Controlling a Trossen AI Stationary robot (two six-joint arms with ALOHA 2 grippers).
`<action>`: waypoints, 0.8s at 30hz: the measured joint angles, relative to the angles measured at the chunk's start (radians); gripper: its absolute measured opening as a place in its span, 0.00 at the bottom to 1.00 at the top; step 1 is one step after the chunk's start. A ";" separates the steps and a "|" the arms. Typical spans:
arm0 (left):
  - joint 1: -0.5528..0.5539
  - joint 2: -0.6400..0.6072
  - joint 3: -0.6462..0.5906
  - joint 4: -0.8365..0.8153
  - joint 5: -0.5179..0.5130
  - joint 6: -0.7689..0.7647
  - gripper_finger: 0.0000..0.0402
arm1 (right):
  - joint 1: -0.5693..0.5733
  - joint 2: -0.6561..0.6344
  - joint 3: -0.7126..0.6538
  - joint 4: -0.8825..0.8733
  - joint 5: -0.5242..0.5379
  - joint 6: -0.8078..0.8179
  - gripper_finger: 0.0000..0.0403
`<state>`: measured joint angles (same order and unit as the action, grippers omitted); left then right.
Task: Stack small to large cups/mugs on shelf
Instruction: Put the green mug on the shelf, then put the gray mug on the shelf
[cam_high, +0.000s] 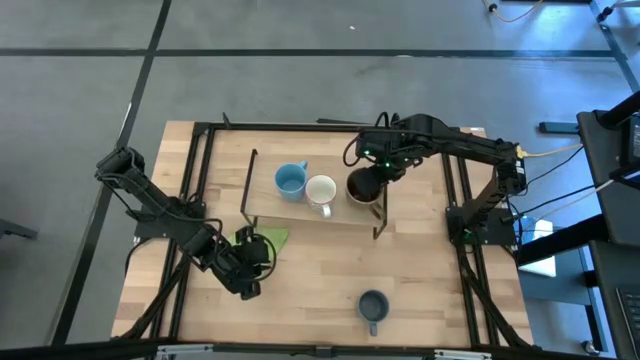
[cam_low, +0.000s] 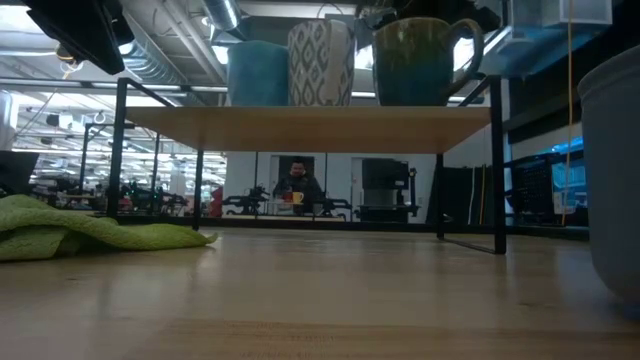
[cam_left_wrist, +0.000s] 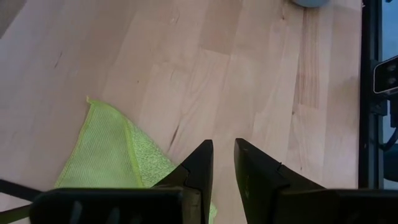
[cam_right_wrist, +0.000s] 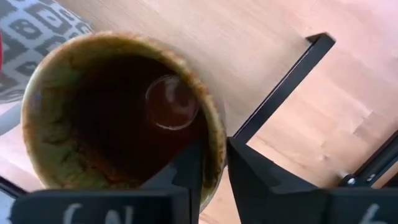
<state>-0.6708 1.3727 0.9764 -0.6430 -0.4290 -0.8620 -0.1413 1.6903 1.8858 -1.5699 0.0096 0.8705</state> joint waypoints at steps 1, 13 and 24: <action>0.000 0.000 0.000 0.000 0.000 0.000 0.15 | 0.000 0.000 0.000 0.000 0.009 -0.011 0.19; 0.001 0.000 0.000 -0.003 0.000 0.008 0.15 | 0.000 -0.002 0.083 0.000 0.023 -0.065 0.20; 0.001 0.000 0.000 -0.064 -0.007 0.007 0.15 | 0.022 -0.015 0.245 0.000 0.016 -0.094 0.20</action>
<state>-0.6697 1.3724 0.9764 -0.7069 -0.4362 -0.8547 -0.1191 1.6755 2.1309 -1.5696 0.0254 0.7769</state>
